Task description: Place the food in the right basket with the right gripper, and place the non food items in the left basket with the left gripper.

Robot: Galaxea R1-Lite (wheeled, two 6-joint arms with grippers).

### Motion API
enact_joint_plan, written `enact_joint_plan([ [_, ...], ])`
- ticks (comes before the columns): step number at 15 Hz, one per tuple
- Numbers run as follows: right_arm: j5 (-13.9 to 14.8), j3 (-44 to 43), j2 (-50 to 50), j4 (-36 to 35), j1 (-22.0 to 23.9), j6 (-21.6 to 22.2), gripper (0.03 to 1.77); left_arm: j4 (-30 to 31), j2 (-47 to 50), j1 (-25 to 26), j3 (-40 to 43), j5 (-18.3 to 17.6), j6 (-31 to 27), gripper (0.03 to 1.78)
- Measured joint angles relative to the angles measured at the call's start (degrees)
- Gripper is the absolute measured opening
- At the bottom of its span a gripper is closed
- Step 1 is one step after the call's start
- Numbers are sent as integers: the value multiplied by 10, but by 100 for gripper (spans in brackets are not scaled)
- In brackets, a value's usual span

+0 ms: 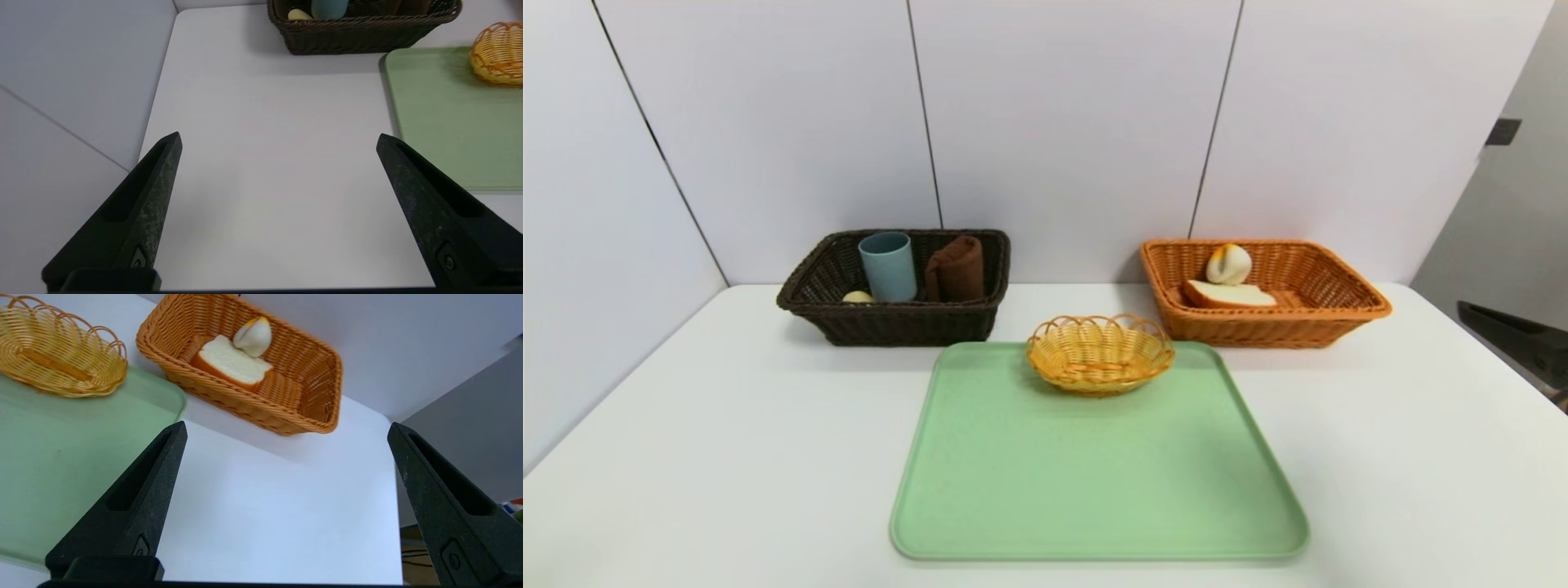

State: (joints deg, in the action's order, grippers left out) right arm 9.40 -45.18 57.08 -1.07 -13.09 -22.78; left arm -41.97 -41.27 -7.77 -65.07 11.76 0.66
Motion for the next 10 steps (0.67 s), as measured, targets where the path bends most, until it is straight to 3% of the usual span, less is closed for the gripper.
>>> enact_joint_plan([
  [3, 0, 137, -139, -112, 24, -19, 169, -1, 95, 31, 100, -1, 29, 169],
  [6, 6, 244, -277, -135, 38, -19, 169, 2, 172, 40, 169, -9, 36, 169],
  [8, 34, 294, -349, -122, 42, 17, 169, 7, 203, 42, 193, -15, 37, 169],
  [10, 50, 310, -384, -113, 44, 79, 169, 15, 226, 45, 208, -39, 40, 169],
])
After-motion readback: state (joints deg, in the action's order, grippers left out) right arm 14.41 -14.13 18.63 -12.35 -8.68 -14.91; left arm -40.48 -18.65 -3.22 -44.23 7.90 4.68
